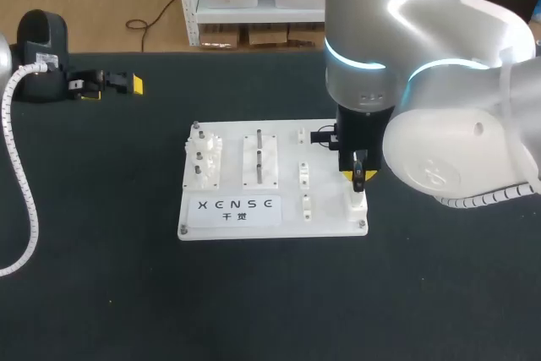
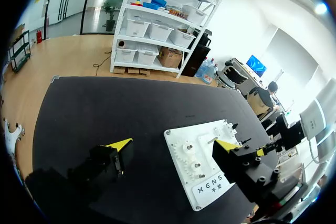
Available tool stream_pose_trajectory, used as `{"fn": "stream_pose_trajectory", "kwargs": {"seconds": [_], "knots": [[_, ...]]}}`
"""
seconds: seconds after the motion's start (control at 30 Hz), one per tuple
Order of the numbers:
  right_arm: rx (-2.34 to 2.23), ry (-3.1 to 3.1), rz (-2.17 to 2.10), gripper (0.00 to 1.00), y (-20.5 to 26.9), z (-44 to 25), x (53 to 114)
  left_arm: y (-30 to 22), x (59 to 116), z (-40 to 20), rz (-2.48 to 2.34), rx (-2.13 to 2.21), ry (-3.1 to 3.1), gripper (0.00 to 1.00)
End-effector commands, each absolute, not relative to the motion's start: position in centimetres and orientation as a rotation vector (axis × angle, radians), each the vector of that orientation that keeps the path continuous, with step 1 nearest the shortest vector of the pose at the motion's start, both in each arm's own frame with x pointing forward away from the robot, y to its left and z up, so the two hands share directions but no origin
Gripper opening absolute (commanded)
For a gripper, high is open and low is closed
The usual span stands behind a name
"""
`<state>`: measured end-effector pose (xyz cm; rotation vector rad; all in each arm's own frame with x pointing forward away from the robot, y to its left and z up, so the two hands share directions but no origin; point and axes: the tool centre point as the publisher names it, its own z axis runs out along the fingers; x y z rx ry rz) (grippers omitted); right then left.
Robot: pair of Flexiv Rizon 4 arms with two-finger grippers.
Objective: Insert the USB connector, Ethernet cable, and multi-pin plug into their matching sockets one by one.
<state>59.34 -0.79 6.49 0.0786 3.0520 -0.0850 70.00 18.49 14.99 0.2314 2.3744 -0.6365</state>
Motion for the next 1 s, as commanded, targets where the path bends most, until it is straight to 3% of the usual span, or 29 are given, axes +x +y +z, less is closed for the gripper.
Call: {"fn": "stream_pose_trajectory", "kwargs": {"seconds": [0.03, 1.0], "knots": [[0.079, 3.05, -0.082, 0.0, -0.42, 5.83, 59.32, 18.5, 70.0, 15.0, -0.636, 0.231, 2.374, 1.0], [0.069, 3.027, -0.09, 0.0, -0.36, 6.38, 59.3, 18.5, 70.0, 15.0, -0.636, 0.231, 2.374, 1.0]]}}
